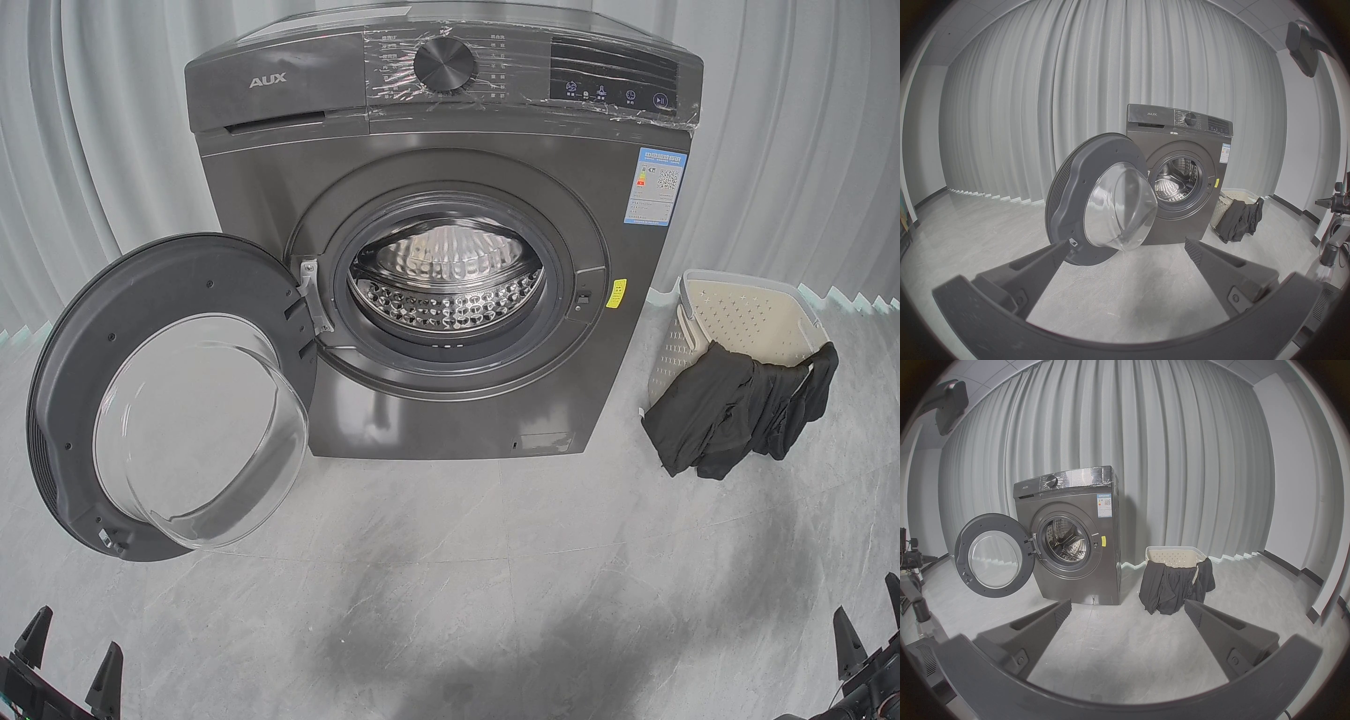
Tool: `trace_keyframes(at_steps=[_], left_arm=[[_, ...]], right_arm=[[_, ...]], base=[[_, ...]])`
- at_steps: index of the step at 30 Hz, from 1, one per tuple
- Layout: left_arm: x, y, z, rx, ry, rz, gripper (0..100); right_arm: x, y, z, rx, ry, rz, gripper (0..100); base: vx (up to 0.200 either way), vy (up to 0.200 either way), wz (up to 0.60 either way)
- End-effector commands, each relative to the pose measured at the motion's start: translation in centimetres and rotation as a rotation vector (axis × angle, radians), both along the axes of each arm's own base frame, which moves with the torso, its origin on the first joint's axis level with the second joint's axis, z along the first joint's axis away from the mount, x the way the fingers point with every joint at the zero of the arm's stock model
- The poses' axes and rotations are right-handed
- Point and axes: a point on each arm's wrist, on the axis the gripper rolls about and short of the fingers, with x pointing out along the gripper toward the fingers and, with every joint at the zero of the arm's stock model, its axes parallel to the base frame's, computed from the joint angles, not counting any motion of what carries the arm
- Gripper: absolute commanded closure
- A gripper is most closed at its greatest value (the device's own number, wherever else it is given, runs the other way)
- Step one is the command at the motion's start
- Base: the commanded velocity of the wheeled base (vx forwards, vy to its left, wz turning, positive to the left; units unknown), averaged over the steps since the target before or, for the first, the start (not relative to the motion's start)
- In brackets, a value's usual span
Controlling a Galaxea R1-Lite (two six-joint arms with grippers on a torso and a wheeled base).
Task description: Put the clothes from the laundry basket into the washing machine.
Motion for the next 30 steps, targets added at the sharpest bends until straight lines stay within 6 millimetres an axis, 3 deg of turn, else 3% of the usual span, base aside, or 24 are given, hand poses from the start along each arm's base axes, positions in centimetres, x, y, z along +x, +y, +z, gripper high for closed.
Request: trace_keyframes(at_steps=[1, 11, 23, 30], left_arm=[[0.00, 0.00, -0.44, -0.001, 0.000, 0.000, 0], [0.00, 0.00, -0.44, -0.001, 0.000, 0.000, 0], [0.00, -0.01, -0.44, 0.002, 0.000, -0.001, 0], [0.00, 0.00, -0.44, -0.001, 0.000, 0.000, 0]], right_arm=[[0.05, 0.00, -0.50, -0.001, 0.006, 0.002, 0], [0.05, 0.00, -0.50, -0.001, 0.006, 0.002, 0], [0.05, 0.00, -0.50, -0.001, 0.006, 0.002, 0], [0.05, 0.00, -0.50, -0.001, 0.006, 0.002, 0]], base=[[0.000, 0.000, 0.00], [0.000, -0.180, 0.00], [0.000, 0.000, 0.00], [0.200, 0.000, 0.00]])
